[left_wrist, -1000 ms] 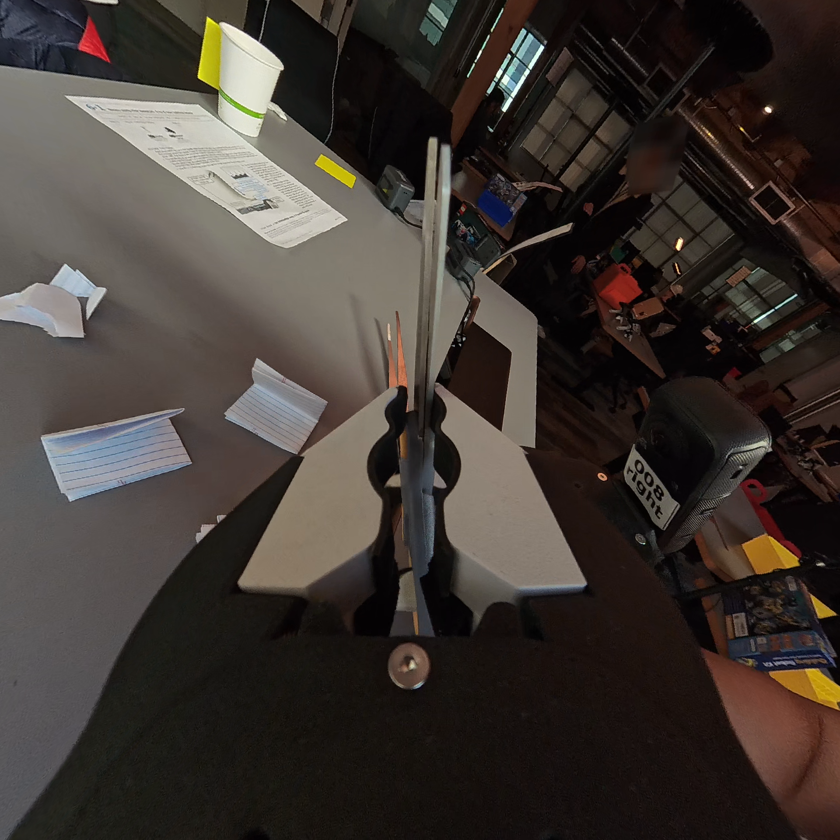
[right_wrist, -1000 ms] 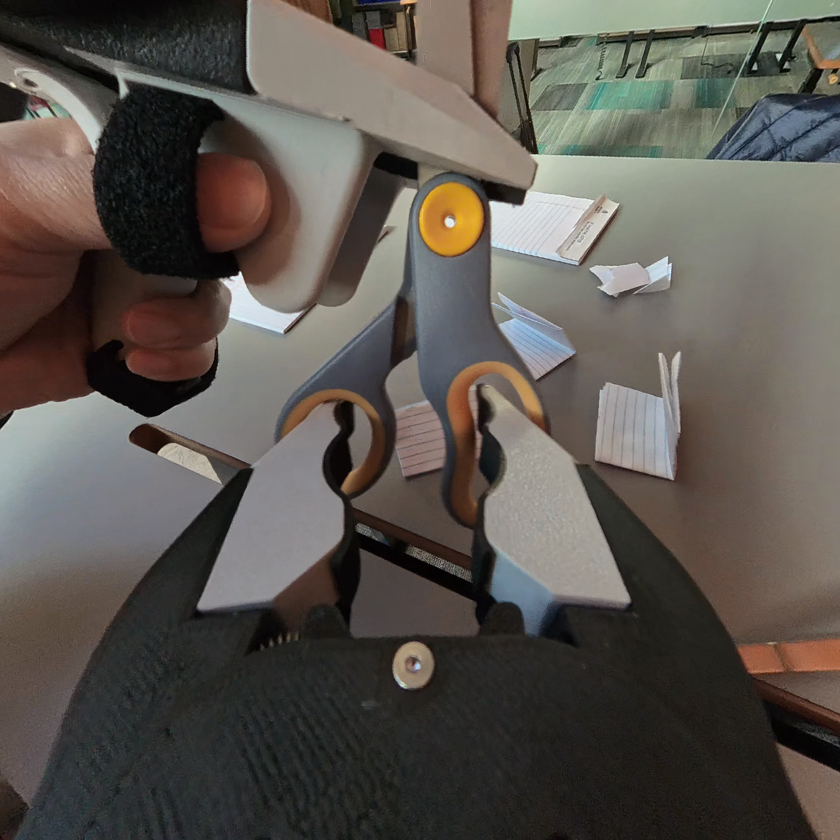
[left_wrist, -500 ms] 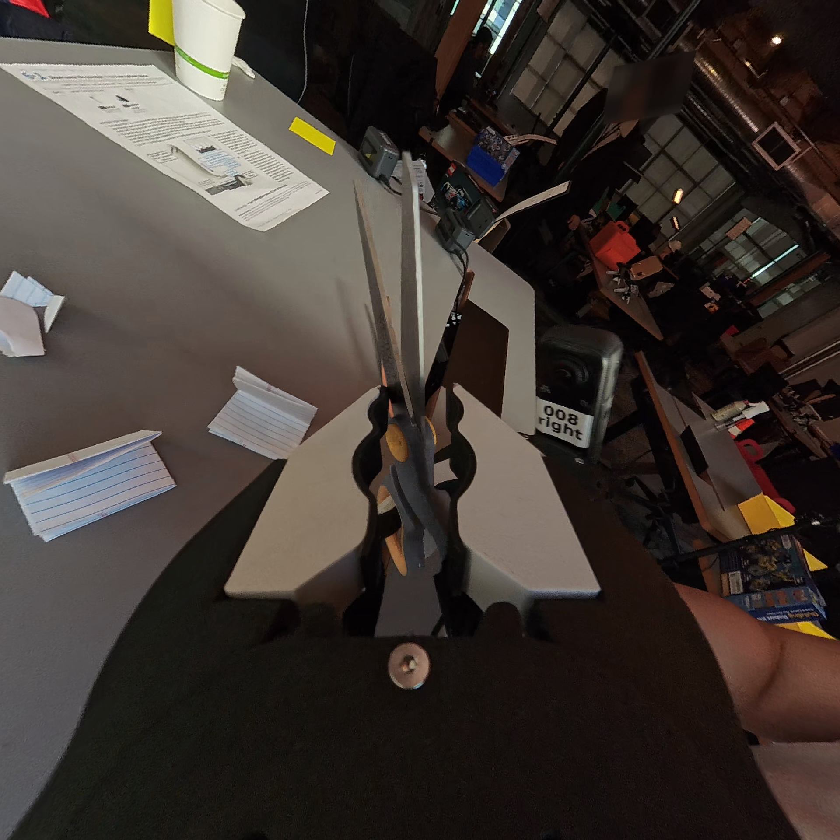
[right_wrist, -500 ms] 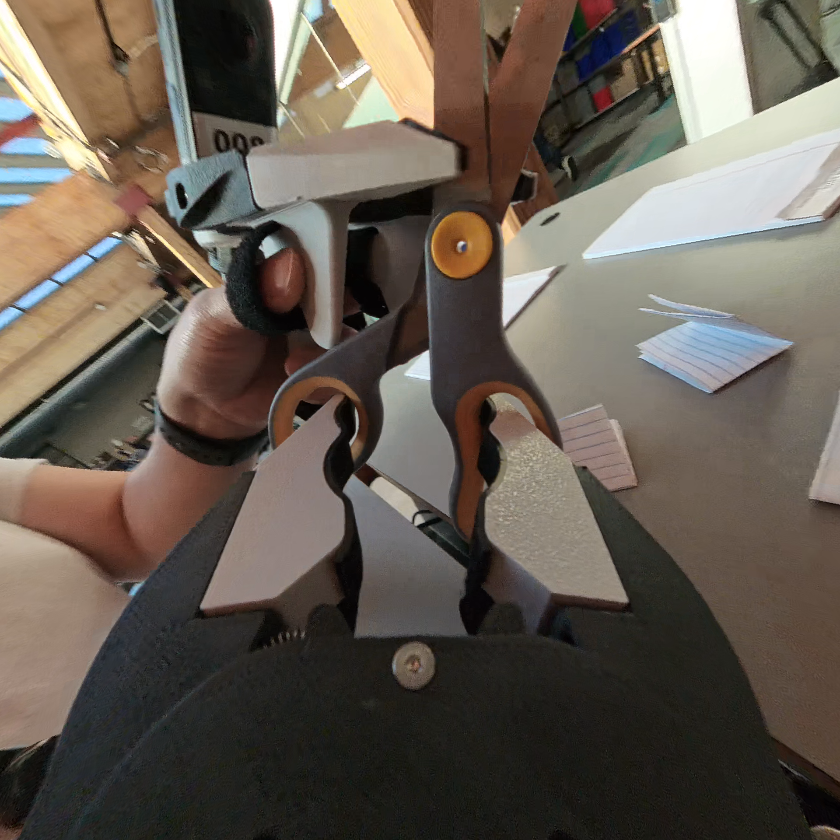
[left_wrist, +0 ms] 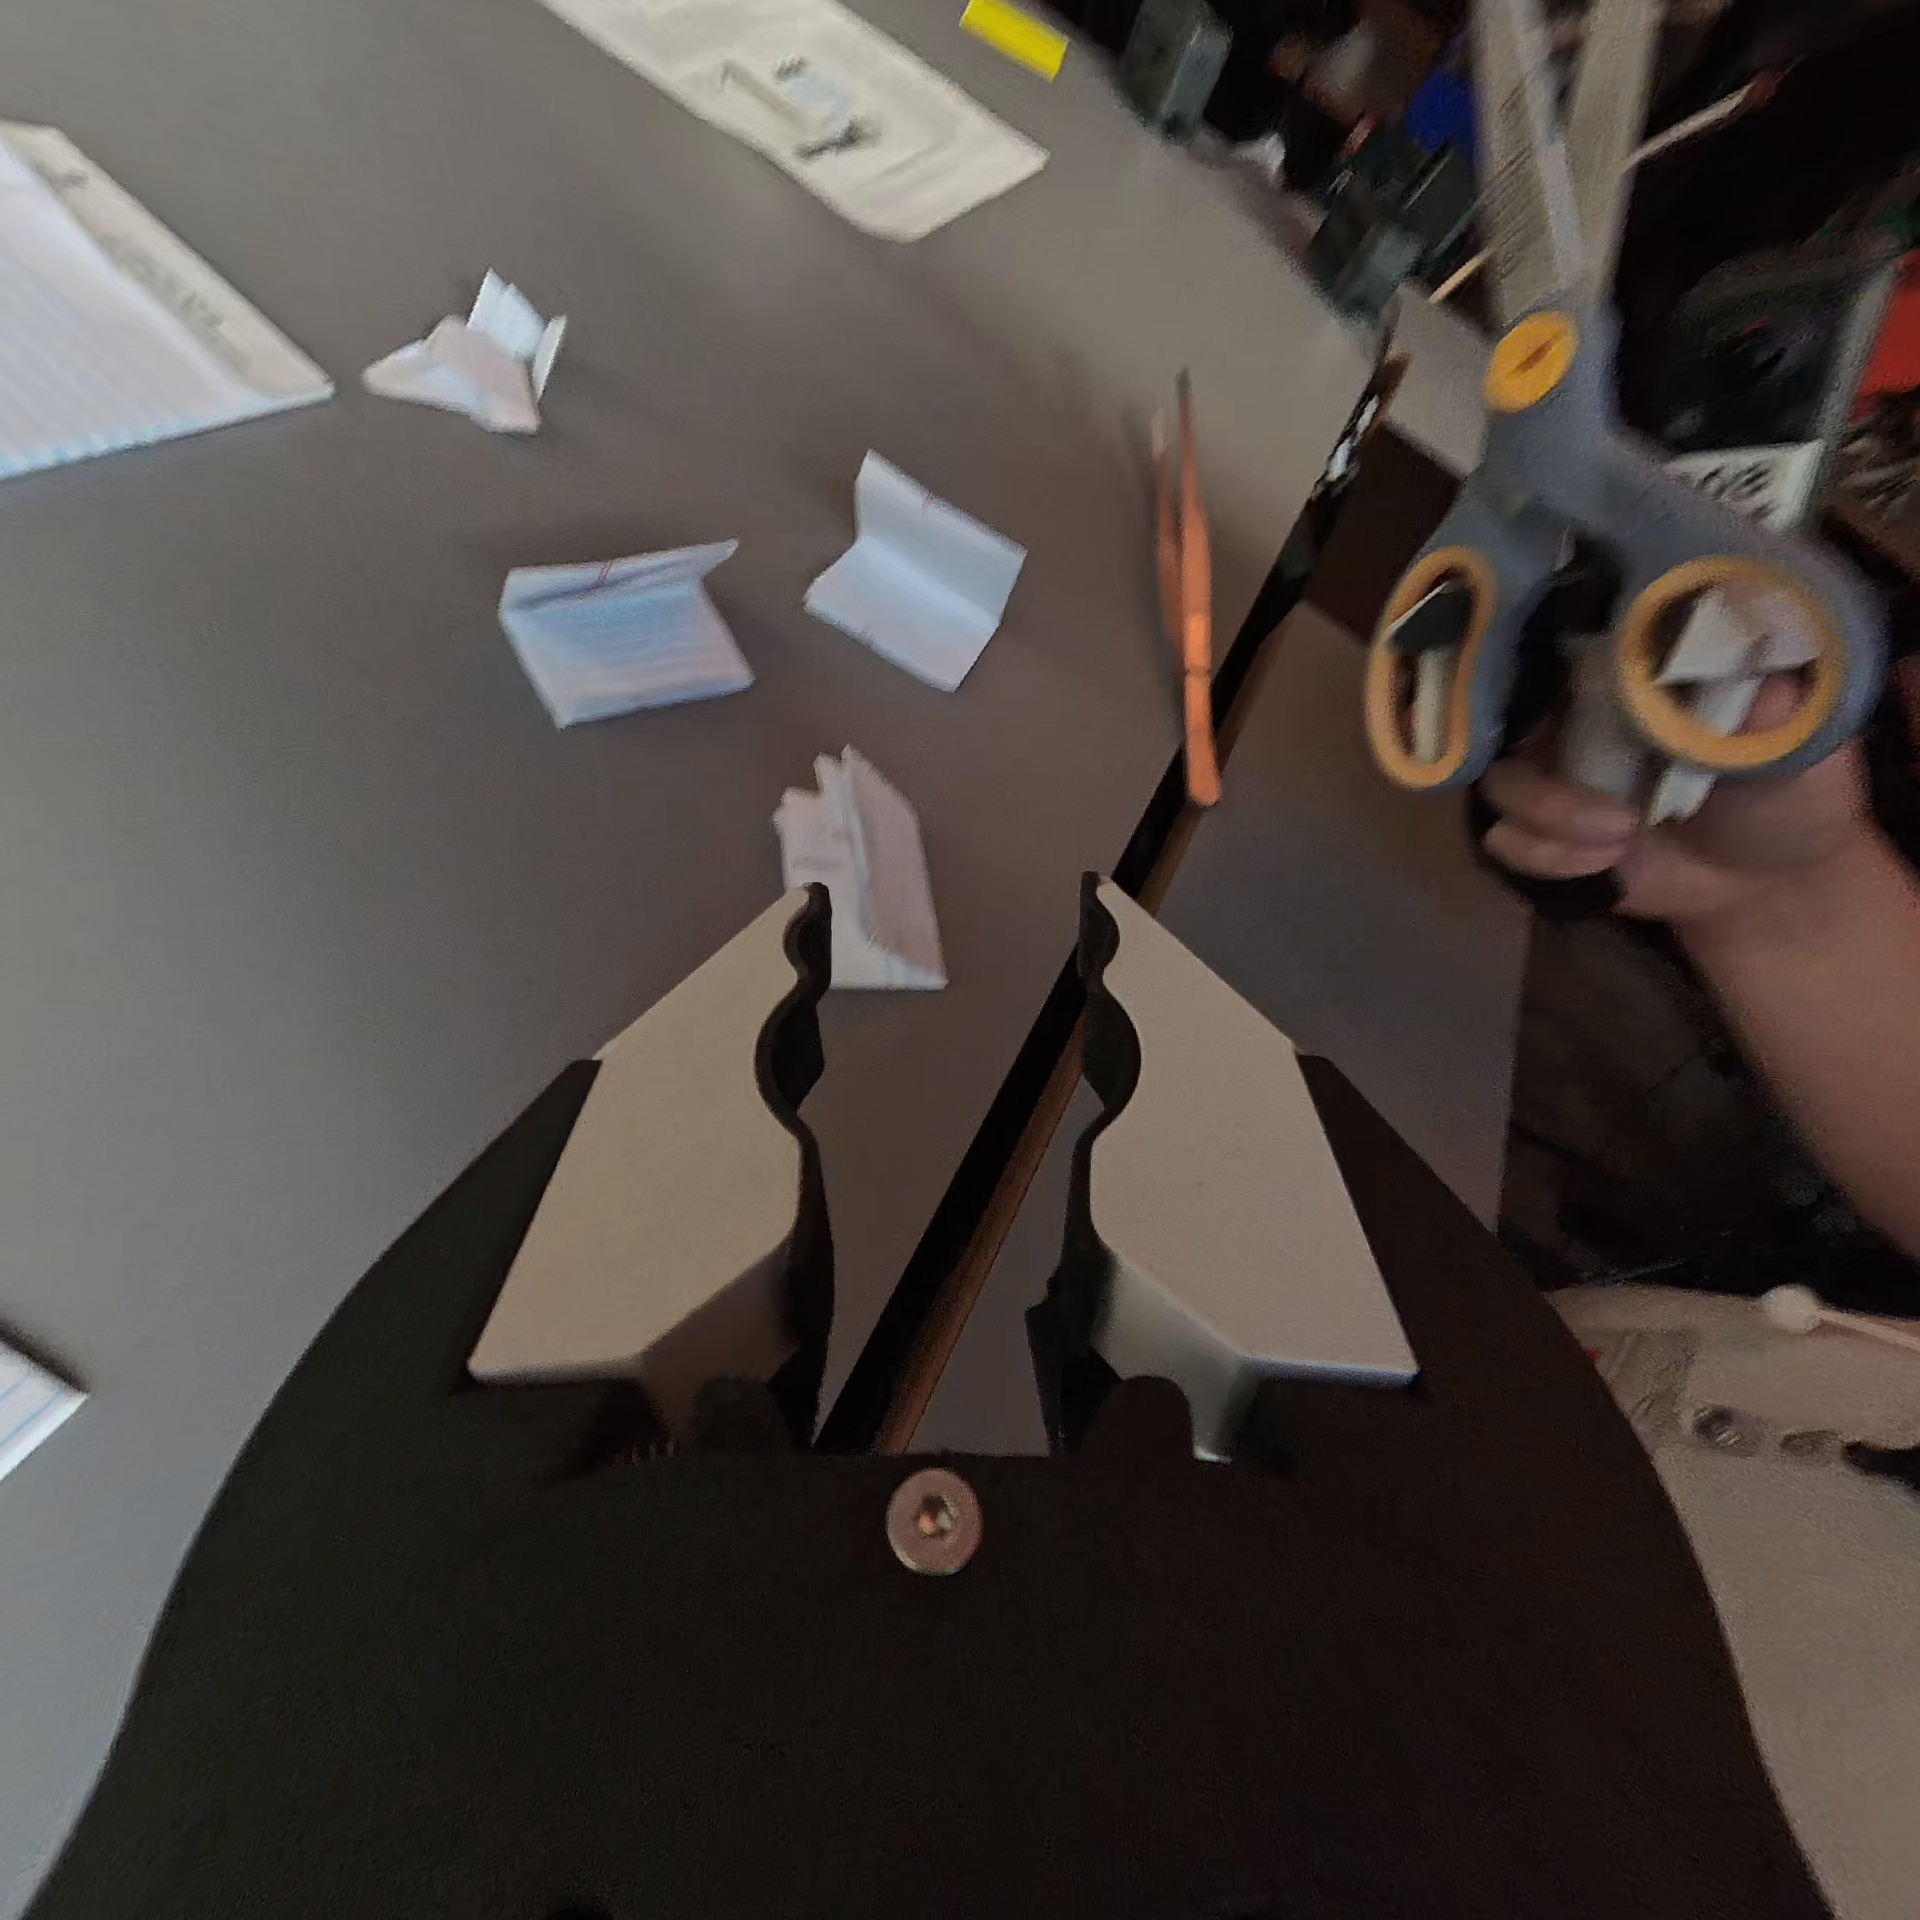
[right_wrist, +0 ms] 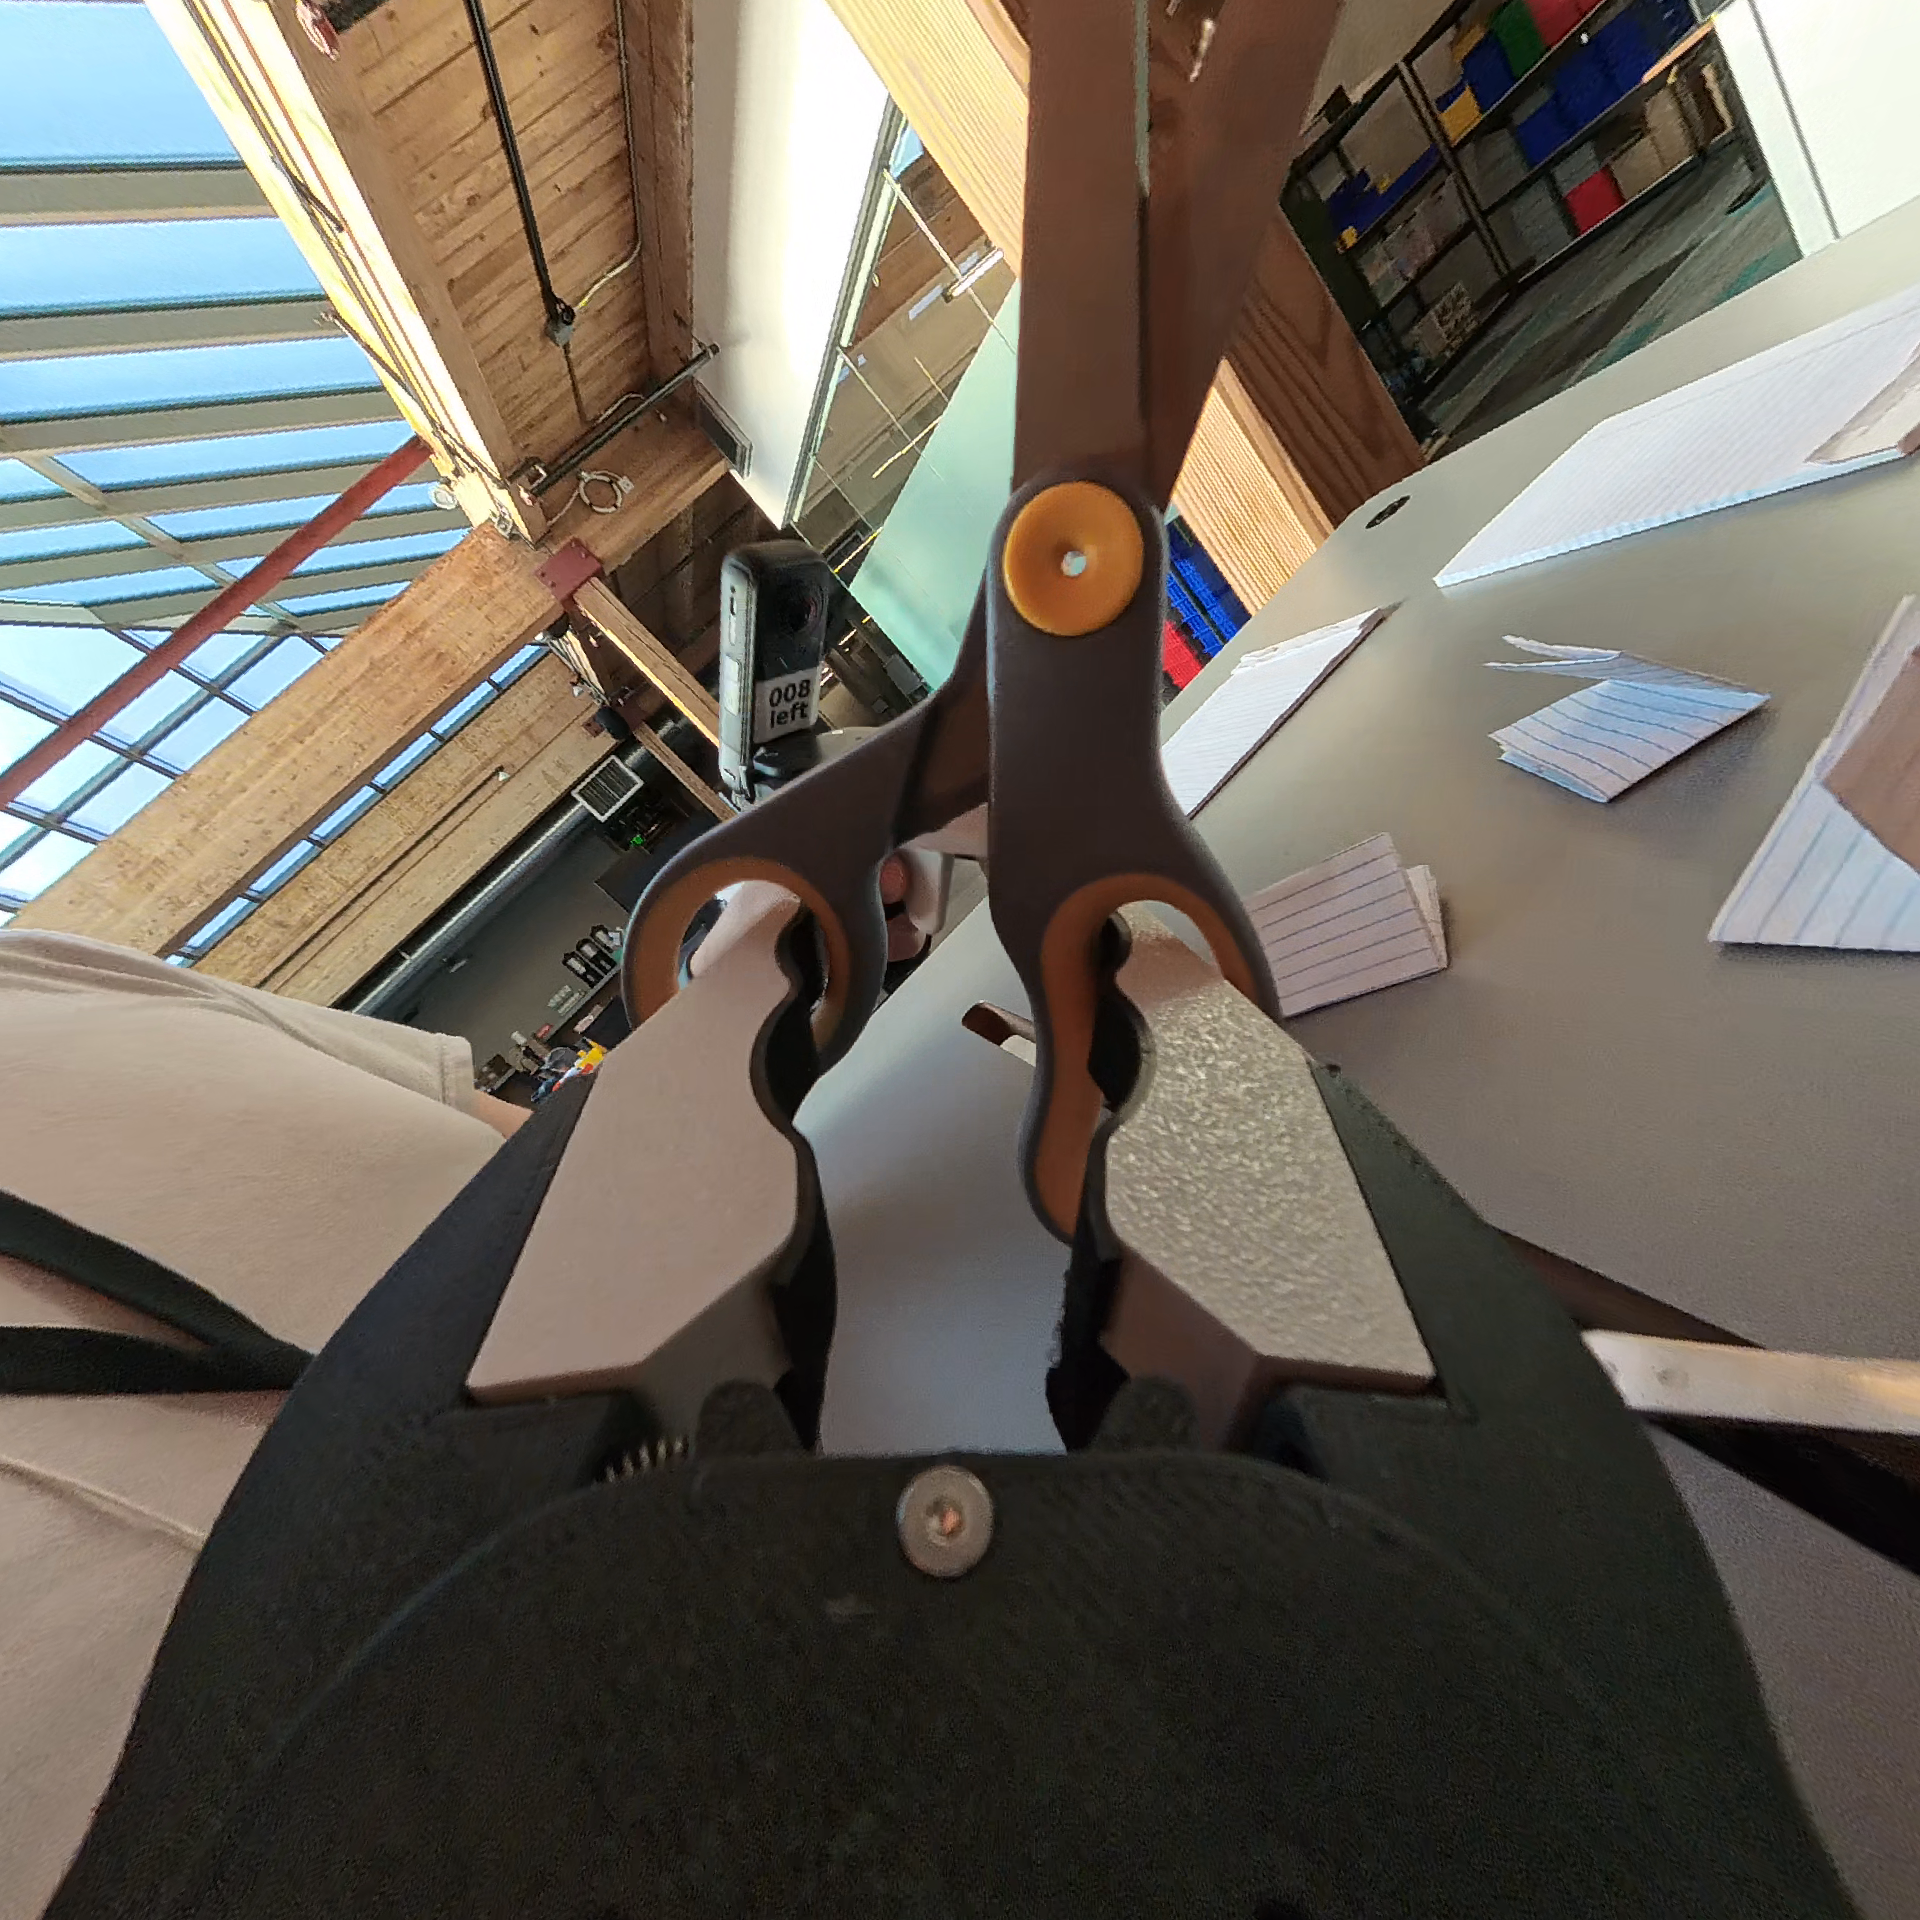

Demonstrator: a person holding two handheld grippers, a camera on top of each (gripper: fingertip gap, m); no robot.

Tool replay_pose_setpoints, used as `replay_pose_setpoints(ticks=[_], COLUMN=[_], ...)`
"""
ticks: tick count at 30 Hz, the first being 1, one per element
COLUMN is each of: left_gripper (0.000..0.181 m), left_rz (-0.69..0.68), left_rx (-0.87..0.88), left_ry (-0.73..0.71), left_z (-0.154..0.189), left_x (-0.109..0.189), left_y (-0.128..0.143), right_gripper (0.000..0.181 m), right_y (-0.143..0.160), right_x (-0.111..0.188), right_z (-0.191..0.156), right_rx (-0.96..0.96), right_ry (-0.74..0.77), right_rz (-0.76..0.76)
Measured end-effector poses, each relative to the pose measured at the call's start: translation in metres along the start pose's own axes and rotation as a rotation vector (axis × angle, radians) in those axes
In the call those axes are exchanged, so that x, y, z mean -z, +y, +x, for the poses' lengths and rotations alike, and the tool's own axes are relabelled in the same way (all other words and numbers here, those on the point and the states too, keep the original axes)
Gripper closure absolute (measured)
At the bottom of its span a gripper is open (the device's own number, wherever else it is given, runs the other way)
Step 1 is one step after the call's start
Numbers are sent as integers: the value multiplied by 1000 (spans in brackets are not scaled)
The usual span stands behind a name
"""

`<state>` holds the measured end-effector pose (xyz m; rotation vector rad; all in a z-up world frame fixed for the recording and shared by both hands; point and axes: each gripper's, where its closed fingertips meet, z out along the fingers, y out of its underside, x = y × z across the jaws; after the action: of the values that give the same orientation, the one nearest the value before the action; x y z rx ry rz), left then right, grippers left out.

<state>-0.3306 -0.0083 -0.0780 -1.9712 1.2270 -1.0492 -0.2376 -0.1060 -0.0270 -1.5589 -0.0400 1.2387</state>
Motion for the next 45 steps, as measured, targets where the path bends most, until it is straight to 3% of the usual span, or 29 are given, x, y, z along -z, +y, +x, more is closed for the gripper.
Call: replay_pose_setpoints(ticks=[3, 6, 10, 14, 17, 19, 22, 24, 29, 31, 39, 45], left_gripper=[138, 136, 131, 137, 173, 181, 181, 181, 181, 181, 181, 181], left_rz=[-102, -100, -203, -277, -421, -430, -298, -155, 401, 535, 728, 793], left_rx=[-21, 28, 24, 123, 124, 160, 252, 294, 431, 455, 370, 362], left_ry=[-42, 25, -54, 80, 160, 214, 335, 344, 417, 441, 403, 423], left_z=[-13, -6, -26, -19, -11, -5, 7, 3, 8, 16, 47, 50], left_x=[-1, -17, -48, -74, -82, -84, -79, -69, -11, 7, 37, 51], left_y=[27, 23, 26, 20, 35, 37, 19, -2, -91, -113, -155, -159], right_gripper=[132, 132, 132, 132, 132, 132, 132, 132, 132, 132, 132, 132], right_y=[1, 7, 7, 13, 23, 28, 37, 41, 47, 39, 24, 7], right_x=[20, 33, 34, 26, 23, 23, 26, 26, 3, -16, -77, -82], right_z=[4, 5, 1, 5, 3, 2, 5, 11, 13, 8, -34, -50], right_rx=[59, 105, 83, 9, -8, -11, -13, -19, 13, 51, 132, 176], right_ry=[93, 142, 94, 46, 29, 28, 45, 72, 78, 51, -99, -133], right_rz=[-27, -80, -52, -36, -47, -56, -72, -80, -142, -136, -214, -104])
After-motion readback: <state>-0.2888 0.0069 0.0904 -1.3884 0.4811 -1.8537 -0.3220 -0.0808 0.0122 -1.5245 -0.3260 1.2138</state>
